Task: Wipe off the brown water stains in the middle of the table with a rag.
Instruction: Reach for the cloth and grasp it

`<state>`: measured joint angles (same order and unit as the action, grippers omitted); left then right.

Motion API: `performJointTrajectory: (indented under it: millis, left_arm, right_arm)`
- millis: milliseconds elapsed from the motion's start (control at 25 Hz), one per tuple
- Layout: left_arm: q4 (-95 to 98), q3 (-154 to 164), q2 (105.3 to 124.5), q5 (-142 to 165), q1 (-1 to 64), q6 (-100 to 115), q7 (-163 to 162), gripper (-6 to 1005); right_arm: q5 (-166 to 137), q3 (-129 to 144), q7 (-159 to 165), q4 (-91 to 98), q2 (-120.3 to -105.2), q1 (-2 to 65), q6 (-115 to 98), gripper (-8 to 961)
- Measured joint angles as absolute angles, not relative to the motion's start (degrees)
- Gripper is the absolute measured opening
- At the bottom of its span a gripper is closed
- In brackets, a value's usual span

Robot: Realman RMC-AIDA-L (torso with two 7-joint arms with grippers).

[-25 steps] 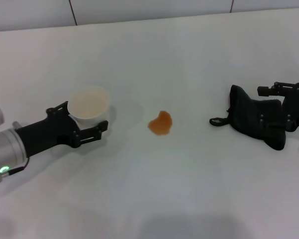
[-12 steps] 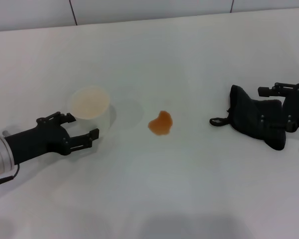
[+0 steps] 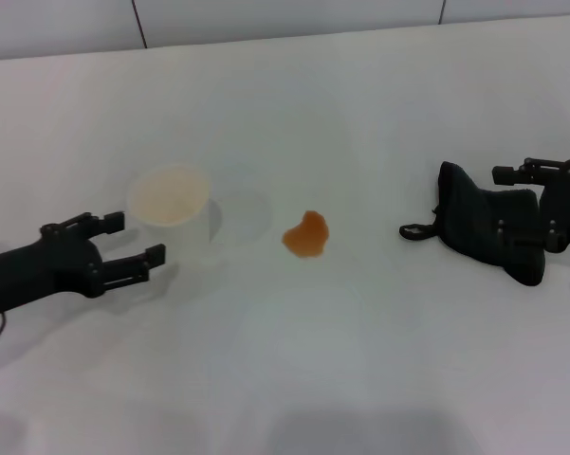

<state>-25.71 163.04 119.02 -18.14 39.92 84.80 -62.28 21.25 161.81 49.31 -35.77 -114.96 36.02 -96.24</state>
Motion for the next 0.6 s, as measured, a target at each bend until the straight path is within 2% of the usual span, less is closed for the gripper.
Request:
performJointTrajectory:
  millis: [600]
  left_arm:
    - [-31.9, 163.0, 118.74, -21.1, 39.8, 94.3, -68.2, 879]
  right_arm:
    - [21.3, 161.8, 49.2, -35.8, -114.96, 36.0, -96.2, 707]
